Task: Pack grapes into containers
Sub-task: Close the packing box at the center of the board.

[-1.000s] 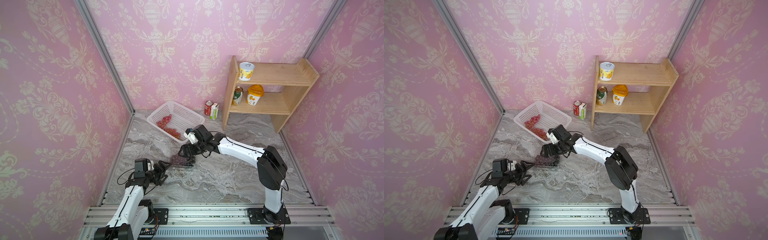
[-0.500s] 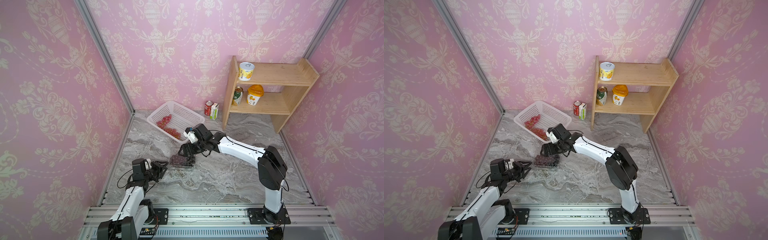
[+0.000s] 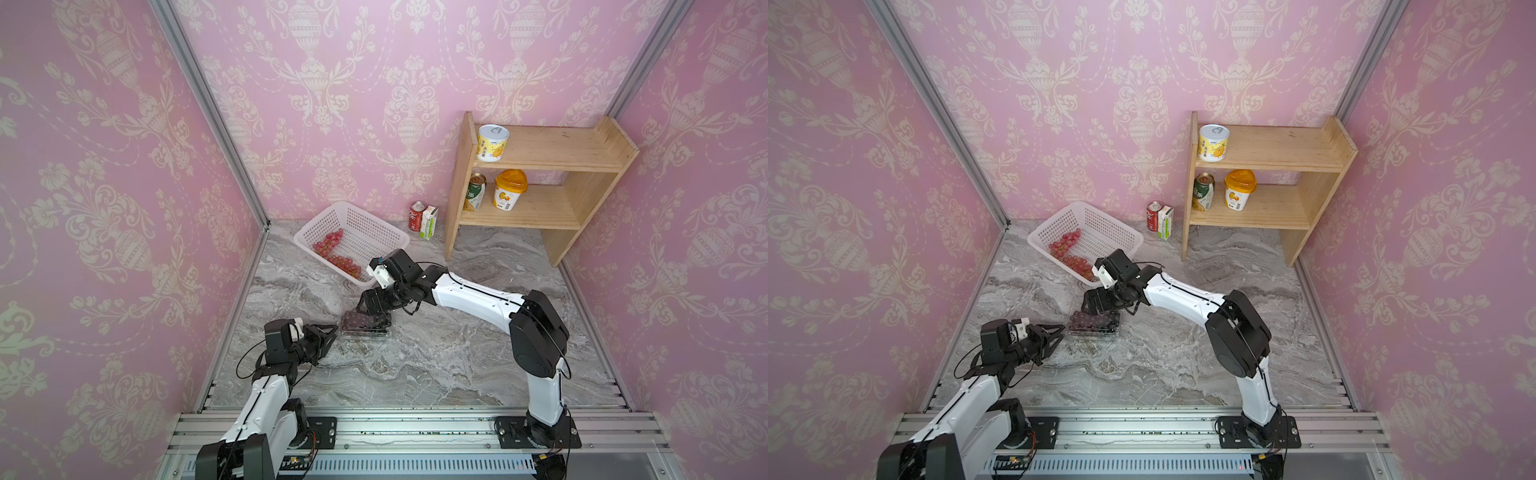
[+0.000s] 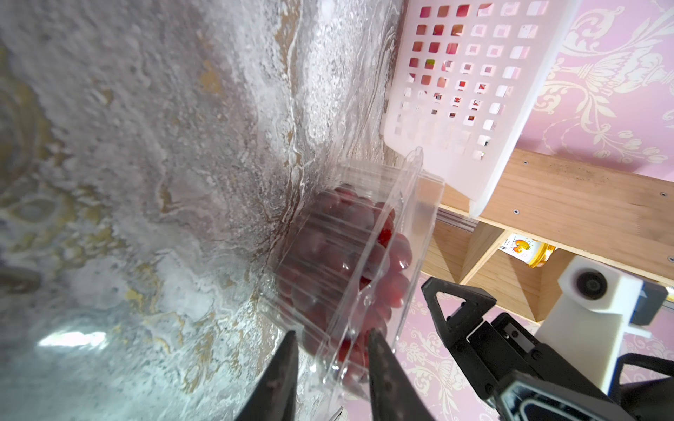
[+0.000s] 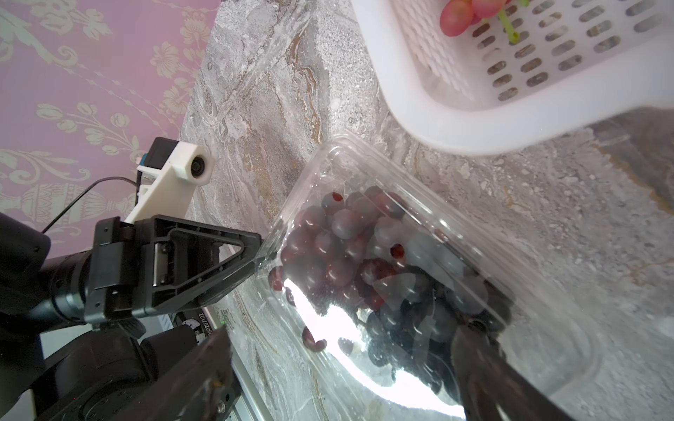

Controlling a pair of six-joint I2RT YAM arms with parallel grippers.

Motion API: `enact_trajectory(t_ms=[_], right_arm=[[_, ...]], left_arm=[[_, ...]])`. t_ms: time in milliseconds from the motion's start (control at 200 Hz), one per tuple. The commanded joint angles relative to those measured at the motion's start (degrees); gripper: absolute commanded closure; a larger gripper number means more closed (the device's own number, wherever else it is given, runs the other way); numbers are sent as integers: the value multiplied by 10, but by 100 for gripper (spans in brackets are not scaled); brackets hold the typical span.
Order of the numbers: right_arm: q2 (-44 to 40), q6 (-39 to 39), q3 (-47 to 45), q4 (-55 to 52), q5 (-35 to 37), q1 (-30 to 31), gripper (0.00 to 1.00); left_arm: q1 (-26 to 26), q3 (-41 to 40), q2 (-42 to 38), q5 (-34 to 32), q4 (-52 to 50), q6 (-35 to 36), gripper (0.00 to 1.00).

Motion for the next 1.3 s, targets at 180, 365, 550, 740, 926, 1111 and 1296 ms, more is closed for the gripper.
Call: enact_trajectory(t_ms=[180,365,550,740,926,1111,1296], right_arm=[[16,3,12,-17,24,5,5],[27,11,23,-37,63,4,5],[21,10,14,-44,82,3,5],[8,11,1,-48,94,-9,6],[-13,10,-21,-48,104,-22,6],[-40,7,-53,-50,113,-39,6],[-70,2,-82,-51,120,-55,6]], left_arm=[[4,-13,0,29,-2,10,66],[1,-2,58,46,60,-2,64],[-25,17,115,48,111,-11,65],[-45,42,145,37,129,-10,65],[-72,74,221,30,202,-21,65],[-121,103,318,15,300,-51,65],[-150,123,383,6,376,-82,67]])
